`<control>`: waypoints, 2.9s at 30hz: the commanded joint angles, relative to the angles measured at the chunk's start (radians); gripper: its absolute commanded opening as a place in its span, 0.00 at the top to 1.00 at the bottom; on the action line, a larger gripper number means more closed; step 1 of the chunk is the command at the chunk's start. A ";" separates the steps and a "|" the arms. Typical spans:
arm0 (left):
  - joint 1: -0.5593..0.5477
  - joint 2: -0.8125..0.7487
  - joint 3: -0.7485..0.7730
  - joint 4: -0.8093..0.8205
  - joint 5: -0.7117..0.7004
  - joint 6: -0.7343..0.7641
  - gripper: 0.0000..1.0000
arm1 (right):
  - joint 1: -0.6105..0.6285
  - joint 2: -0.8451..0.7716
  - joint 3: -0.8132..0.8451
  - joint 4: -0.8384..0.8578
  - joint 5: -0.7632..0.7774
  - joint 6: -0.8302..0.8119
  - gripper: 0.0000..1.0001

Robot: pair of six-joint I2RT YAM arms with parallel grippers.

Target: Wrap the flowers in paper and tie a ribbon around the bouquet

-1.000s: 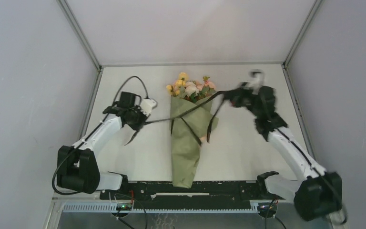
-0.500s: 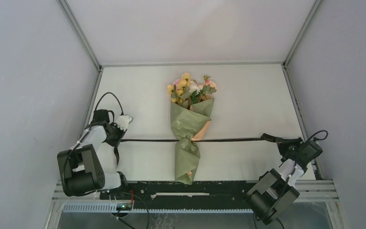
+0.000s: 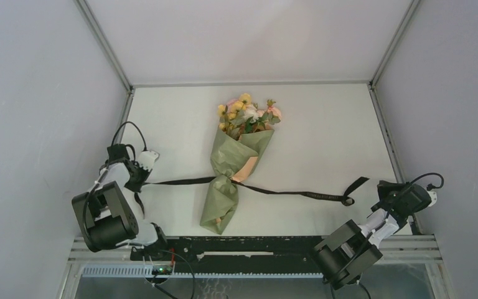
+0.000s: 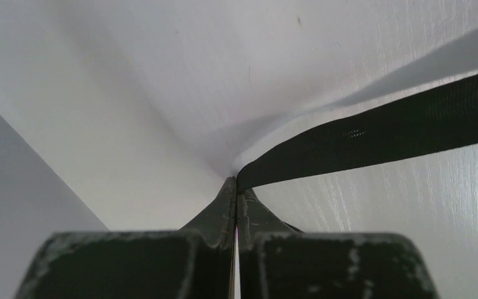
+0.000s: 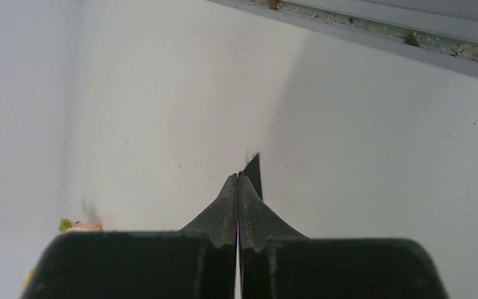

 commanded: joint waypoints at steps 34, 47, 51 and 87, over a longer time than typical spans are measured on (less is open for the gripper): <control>-1.170 0.128 0.457 -0.397 0.416 -0.425 1.00 | 1.367 0.355 0.296 0.082 0.129 0.114 0.56; -1.070 -0.334 0.804 -0.796 0.138 -0.405 1.00 | 1.753 0.199 0.395 0.252 -0.101 -0.599 0.35; -1.070 -0.398 0.808 -0.824 0.136 -0.424 1.00 | 1.870 0.412 0.502 0.338 -0.140 -0.722 0.27; -0.991 -0.509 0.508 -0.706 0.076 -0.545 0.85 | 1.956 0.768 0.666 0.415 0.181 -0.488 1.00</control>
